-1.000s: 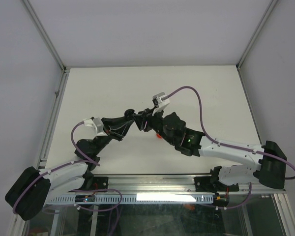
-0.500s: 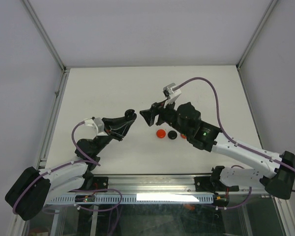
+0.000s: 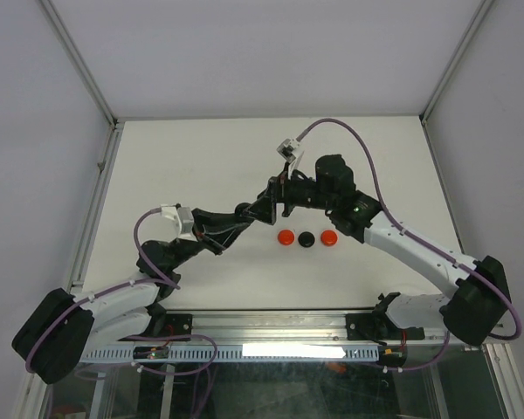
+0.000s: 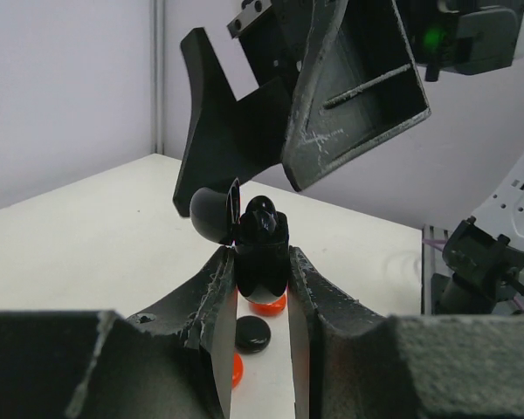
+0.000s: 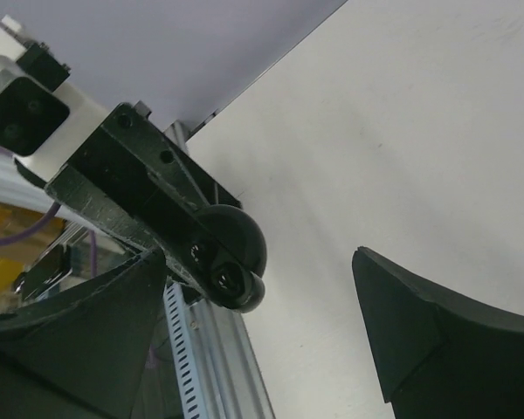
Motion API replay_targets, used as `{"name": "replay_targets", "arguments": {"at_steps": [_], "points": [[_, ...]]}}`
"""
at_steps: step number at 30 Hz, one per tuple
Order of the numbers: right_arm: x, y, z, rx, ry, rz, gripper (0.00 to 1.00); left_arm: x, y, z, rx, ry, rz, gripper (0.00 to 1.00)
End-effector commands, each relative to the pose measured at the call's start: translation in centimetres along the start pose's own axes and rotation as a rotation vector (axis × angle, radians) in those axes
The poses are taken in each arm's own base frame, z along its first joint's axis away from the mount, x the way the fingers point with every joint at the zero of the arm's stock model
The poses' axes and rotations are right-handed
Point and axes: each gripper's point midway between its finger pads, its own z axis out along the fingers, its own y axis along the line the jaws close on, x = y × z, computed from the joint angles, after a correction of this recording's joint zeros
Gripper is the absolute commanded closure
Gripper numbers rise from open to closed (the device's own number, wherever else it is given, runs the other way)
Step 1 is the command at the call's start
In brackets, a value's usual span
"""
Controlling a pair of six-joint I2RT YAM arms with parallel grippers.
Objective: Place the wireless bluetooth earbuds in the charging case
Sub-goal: Close the charging case, then place the charging case at the center of the board.
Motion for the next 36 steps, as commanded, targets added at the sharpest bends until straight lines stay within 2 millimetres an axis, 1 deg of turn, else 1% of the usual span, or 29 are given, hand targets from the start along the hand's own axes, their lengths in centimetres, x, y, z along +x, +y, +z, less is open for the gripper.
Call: {"name": "replay_targets", "arguments": {"at_steps": [1, 5, 9, 15, 23, 25, 26, 29, 31, 32, 33, 35, 36], "points": [[-1.5, 4.5, -0.3, -0.259, 0.005, 0.006, 0.09, -2.1, -1.3, 1.1, 0.084, -0.051, -0.005, 1.0], [-1.1, 5.5, -0.5, -0.36, 0.031, 0.026, 0.1, -1.8, -0.9, 1.3, 0.065, -0.041, -0.027, 1.0], [-0.9, 5.9, -1.0, -0.416, 0.038, 0.038, 0.12, -1.0, -0.2, 1.5, 0.027, -0.008, -0.067, 1.0], [-1.6, 5.7, -1.8, -0.412, 0.003, 0.014, 0.17, -0.4, 0.2, 1.5, 0.003, 0.005, -0.117, 1.0], [-2.1, 5.3, -2.6, -0.388, -0.035, -0.022, 0.18, 1.2, 0.8, 1.2, -0.039, 0.057, -0.182, 1.0], [-2.3, 4.6, -2.7, -0.348, -0.053, -0.027, 0.18, 1.5, 0.9, 1.2, -0.05, 0.065, -0.2, 1.0], [-2.4, 3.9, -2.7, -0.311, -0.062, -0.03, 0.18, 1.8, 1.0, 1.1, -0.059, 0.073, -0.215, 1.0], [-2.5, 1.5, -2.7, -0.168, -0.09, -0.035, 0.17, 2.7, 1.5, 1.1, -0.096, 0.109, -0.271, 1.0], [-2.3, -0.3, -3.0, -0.063, -0.09, -0.028, 0.16, 3.4, 1.7, 1.0, -0.12, 0.143, -0.314, 1.0], [-2.0, -1.0, -3.2, -0.016, -0.084, -0.02, 0.16, 3.8, 1.9, 1.0, -0.144, 0.165, -0.35, 1.0], [-1.9, -2.3, -3.4, 0.062, -0.09, -0.027, 0.15, 4.5, 2.2, 0.9, -0.169, 0.194, -0.379, 1.0], [-1.6, -3.4, -4.1, 0.138, -0.098, -0.023, 0.15, 5.7, 2.8, 0.8, -0.228, 0.256, -0.435, 1.0], [-0.4, -3.7, -4.4, 0.153, -0.062, 0.0, 0.15, 6.4, 3.1, 0.7, -0.261, 0.29, -0.465, 1.0]]}}
